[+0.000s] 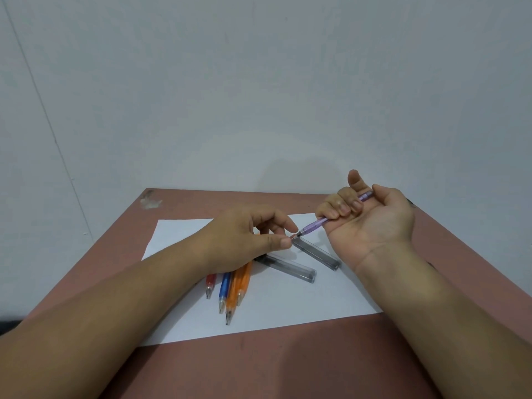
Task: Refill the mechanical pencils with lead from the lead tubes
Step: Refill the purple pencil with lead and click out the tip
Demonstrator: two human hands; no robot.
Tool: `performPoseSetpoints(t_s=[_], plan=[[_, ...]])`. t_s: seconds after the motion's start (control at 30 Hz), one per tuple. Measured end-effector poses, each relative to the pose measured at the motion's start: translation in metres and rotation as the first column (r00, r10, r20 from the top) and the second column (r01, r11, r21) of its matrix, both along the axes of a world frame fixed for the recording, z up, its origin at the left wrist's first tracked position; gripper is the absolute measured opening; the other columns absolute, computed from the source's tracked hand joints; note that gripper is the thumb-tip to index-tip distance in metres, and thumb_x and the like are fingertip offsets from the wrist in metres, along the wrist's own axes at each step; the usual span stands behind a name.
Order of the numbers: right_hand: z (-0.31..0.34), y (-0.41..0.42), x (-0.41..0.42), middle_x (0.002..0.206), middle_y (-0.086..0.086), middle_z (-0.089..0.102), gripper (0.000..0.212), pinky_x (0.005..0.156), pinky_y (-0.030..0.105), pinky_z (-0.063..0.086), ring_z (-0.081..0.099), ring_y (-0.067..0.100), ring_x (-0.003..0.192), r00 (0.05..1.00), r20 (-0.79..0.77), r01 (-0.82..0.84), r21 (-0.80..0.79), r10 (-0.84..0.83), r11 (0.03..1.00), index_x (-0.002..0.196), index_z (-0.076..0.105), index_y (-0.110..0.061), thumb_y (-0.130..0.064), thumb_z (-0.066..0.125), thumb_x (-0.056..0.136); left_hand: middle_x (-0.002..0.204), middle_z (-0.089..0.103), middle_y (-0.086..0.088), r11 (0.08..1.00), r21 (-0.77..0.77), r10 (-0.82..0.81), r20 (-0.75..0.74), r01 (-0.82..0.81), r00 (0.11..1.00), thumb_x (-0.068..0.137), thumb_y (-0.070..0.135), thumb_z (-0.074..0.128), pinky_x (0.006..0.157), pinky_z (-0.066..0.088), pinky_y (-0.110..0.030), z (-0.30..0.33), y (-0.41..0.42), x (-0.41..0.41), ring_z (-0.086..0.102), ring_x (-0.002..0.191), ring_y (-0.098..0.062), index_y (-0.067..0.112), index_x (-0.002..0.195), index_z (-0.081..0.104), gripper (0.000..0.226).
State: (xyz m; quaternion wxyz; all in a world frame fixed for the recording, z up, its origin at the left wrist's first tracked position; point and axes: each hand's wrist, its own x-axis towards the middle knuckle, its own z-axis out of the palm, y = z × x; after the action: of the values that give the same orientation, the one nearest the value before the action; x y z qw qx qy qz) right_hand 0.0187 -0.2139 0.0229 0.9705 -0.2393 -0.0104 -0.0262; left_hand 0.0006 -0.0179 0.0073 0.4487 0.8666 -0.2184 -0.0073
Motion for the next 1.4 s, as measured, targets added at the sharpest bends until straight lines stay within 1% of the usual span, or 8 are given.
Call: performPoseSetpoints(t_s=[0.23, 0.33, 0.43, 0.6, 0.9, 1.07, 1.2, 1.4], plan=[[0.0002, 0.0009, -0.0010, 0.056, -0.002, 0.028, 0.030, 0.048, 0.023, 0.030, 0.027, 0.016, 0.047, 1.000, 0.002, -0.029, 0.035, 0.029, 0.999, 0.086, 0.063, -0.010, -0.024, 0.037, 0.085, 0.088, 0.067, 0.013, 0.999, -0.050, -0.001, -0.001, 0.001, 1.000, 0.082, 0.050, 0.070, 0.064, 0.048, -0.013, 0.0007, 0.0006, -0.0009, 0.057, 0.065, 0.004, 0.041, 0.098, 0.073, 0.019], [0.0012, 0.0015, -0.0016, 0.056, -0.002, 0.028, 0.028, 0.047, 0.023, 0.031, 0.028, 0.016, 0.046, 0.999, 0.010, -0.036, 0.055, 0.035, 0.998, 0.086, 0.063, -0.010, -0.024, 0.040, 0.077, 0.087, 0.067, 0.014, 0.999, -0.053, 0.008, 0.011, -0.007, 1.000, 0.069, 0.063, 0.064, 0.068, 0.053, -0.018, 0.0006, 0.0005, -0.0010, 0.056, 0.066, 0.004, 0.044, 0.095, 0.072, 0.033], [0.0024, 0.0021, -0.0026, 0.056, -0.002, 0.028, 0.028, 0.047, 0.022, 0.032, 0.028, 0.016, 0.045, 0.999, 0.013, -0.037, 0.078, 0.037, 0.996, 0.086, 0.063, -0.009, -0.024, 0.040, 0.076, 0.086, 0.066, 0.016, 0.999, -0.050, 0.013, 0.048, -0.011, 0.999, 0.066, 0.067, 0.059, 0.064, 0.049, -0.012, 0.0003, -0.0007, -0.0011, 0.055, 0.068, 0.004, 0.046, 0.092, 0.071, 0.036], [0.0023, 0.0018, -0.0041, 0.056, -0.002, 0.029, 0.037, 0.049, 0.022, 0.031, 0.029, 0.015, 0.043, 0.999, 0.004, -0.046, 0.122, 0.046, 0.991, 0.086, 0.062, -0.009, -0.027, 0.031, 0.094, 0.087, 0.066, 0.023, 0.997, -0.077, 0.004, 0.083, 0.002, 0.997, 0.073, 0.059, 0.059, 0.065, 0.044, -0.007, 0.0017, -0.0027, -0.0027, 0.056, 0.072, 0.006, 0.042, 0.089, 0.071, 0.026], [0.0053, -0.0009, -0.0049, 0.057, -0.003, 0.027, 0.041, 0.046, 0.022, 0.031, 0.028, 0.015, 0.044, 0.999, 0.012, -0.040, 0.126, 0.039, 0.991, 0.087, 0.061, -0.008, -0.035, 0.032, 0.096, 0.093, 0.067, 0.021, 0.999, -0.037, -0.019, 0.102, 0.022, 0.995, 0.079, 0.058, 0.058, 0.069, 0.045, -0.010, -0.0004, 0.0006, 0.0016, 0.057, 0.080, 0.004, 0.050, 0.091, 0.068, 0.018], [0.0042, -0.0030, -0.0032, 0.058, -0.003, 0.027, 0.043, 0.047, 0.023, 0.032, 0.028, 0.014, 0.046, 0.999, 0.011, -0.049, 0.106, 0.048, 0.993, 0.092, 0.063, -0.006, -0.038, 0.033, 0.095, 0.090, 0.065, 0.025, 0.999, -0.021, -0.040, 0.088, 0.042, 0.995, 0.082, 0.054, 0.060, 0.067, 0.046, -0.010, 0.0010, -0.0001, 0.0001, 0.056, 0.076, 0.005, 0.051, 0.093, 0.067, 0.014], [0.0048, -0.0018, -0.0034, 0.057, -0.003, 0.028, 0.034, 0.047, 0.023, 0.032, 0.028, 0.015, 0.046, 0.999, 0.024, -0.040, 0.093, 0.038, 0.995, 0.093, 0.064, -0.007, -0.027, 0.039, 0.080, 0.095, 0.067, 0.026, 0.999, -0.013, -0.030, 0.097, 0.032, 0.995, 0.091, 0.043, 0.063, 0.070, 0.045, -0.014, -0.0002, 0.0001, 0.0021, 0.058, 0.079, 0.005, 0.053, 0.092, 0.068, 0.010], [0.0045, -0.0003, -0.0042, 0.056, -0.002, 0.027, 0.033, 0.047, 0.022, 0.032, 0.028, 0.015, 0.045, 0.999, 0.038, -0.037, 0.084, 0.033, 0.996, 0.090, 0.065, -0.008, -0.024, 0.039, 0.075, 0.096, 0.068, 0.024, 0.998, -0.037, -0.038, 0.104, 0.042, 0.994, 0.093, 0.039, 0.064, 0.068, 0.046, -0.009, -0.0013, -0.0004, 0.0008, 0.058, 0.078, 0.005, 0.051, 0.091, 0.070, 0.013]])
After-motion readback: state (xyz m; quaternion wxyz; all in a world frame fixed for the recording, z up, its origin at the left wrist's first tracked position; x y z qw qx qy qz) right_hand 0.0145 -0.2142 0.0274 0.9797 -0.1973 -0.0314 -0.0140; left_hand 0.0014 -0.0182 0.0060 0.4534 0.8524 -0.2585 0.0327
